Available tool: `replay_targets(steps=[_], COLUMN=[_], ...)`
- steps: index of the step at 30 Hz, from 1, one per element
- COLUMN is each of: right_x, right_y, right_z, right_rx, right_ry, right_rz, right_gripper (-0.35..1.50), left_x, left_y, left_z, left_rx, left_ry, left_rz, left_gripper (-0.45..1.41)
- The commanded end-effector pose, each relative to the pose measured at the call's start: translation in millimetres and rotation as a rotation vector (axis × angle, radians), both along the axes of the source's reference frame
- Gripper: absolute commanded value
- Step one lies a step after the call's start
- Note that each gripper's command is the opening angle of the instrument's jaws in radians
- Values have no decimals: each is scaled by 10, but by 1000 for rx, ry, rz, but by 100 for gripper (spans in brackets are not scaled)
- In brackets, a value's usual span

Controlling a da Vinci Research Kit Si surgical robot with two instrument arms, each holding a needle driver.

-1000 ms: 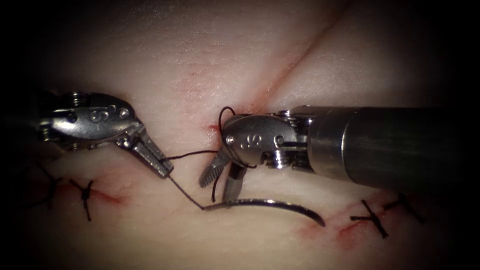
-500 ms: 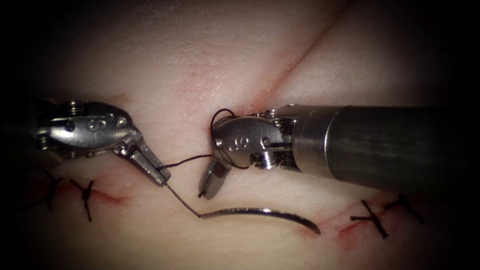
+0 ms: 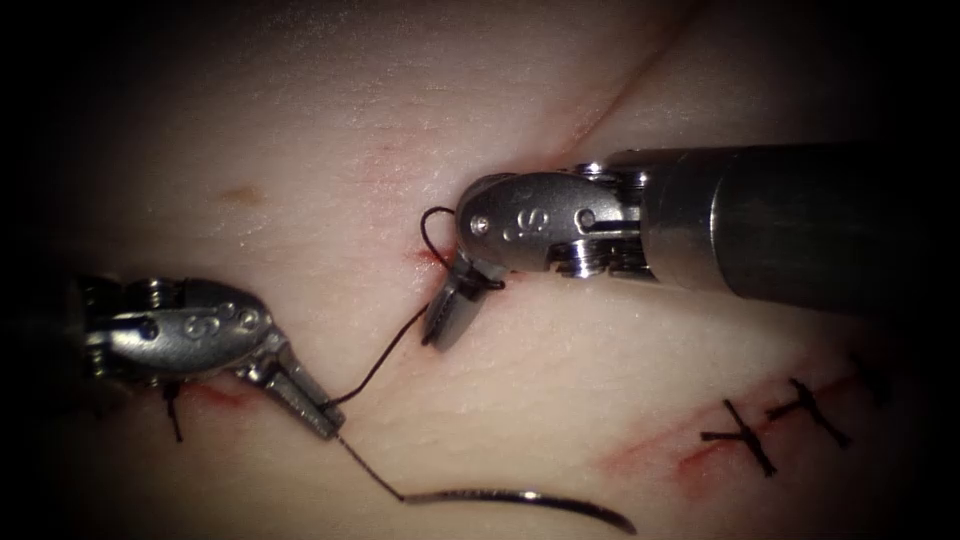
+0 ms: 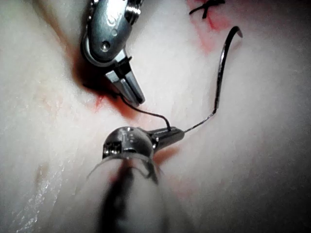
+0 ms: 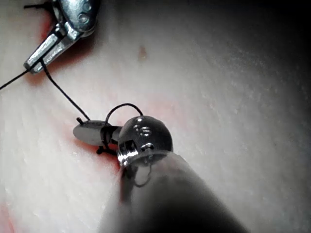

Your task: Wound Closure

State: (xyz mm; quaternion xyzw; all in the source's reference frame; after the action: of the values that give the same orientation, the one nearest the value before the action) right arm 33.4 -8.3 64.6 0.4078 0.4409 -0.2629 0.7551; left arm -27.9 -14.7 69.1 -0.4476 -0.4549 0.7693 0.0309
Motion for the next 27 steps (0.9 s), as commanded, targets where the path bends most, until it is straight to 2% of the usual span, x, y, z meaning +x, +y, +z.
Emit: replay_targets(steps=[1, 8, 18, 23, 27], right_x=[6, -4, -20, -21, -21], right_y=[2, 26, 62, 66, 67], right_z=[10, 26, 40, 42, 43], right_rx=[-4, 35, 29, 31, 31], right_ry=[-8, -13, -46, -48, -49], right_rz=[16, 96, 191, 202, 204], right_gripper=[-35, -35, -35, -35, -35], left_x=[-6, -19, -40, -46, -48], left_y=[-8, -35, -78, -105, -114], left_z=[5, -15, -62, -93, -102], left_rx=[-1, -14, -19, -18, -22], left_ry=[3, 9, 9, 8, 8], left_rz=[-1, -6, -2, 6, 9], left_gripper=[-45, -45, -45, -45, -45])
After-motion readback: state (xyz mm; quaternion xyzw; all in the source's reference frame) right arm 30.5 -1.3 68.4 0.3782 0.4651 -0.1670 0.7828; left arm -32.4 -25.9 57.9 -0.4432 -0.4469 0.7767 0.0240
